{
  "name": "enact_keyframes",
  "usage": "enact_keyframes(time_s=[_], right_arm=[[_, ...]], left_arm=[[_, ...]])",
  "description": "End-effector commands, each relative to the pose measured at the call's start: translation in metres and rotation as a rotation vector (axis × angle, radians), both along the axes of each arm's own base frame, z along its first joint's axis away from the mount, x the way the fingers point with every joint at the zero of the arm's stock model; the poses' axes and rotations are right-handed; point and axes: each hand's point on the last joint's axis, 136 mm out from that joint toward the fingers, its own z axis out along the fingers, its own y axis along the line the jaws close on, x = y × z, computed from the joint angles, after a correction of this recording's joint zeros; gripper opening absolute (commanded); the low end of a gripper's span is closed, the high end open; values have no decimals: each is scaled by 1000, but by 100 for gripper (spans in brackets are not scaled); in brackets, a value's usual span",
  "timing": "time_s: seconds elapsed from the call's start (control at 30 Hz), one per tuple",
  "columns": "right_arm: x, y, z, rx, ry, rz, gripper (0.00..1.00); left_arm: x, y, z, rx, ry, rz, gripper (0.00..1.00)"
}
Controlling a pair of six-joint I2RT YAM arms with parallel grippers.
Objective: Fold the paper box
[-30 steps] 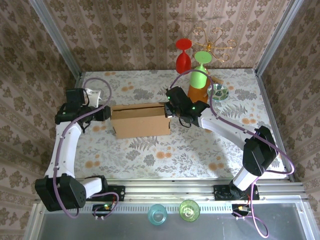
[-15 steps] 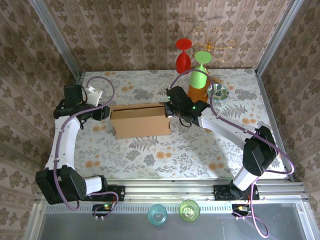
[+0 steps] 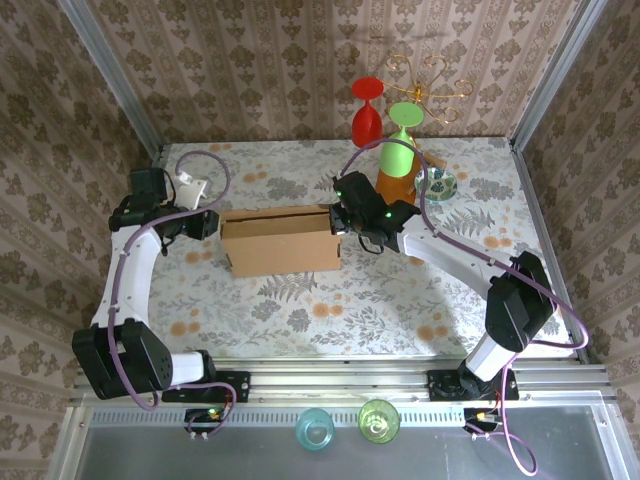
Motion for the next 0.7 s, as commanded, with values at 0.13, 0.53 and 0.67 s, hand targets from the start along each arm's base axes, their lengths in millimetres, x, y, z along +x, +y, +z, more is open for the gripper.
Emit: enact_keyframes(time_s=[0.13,0.53,0.67], right_arm=[[-9,-1,-21,-43,84,24,0],[-8,0,-21,-35,87,21,0],[-9,0,-20,-34,86,20,0]], left_arm=[[4,-10,4,-43,-7,-39,24],[4,-13,-1,-54,19,-30,14],[2,-15,-5,-54,38,-25,15]])
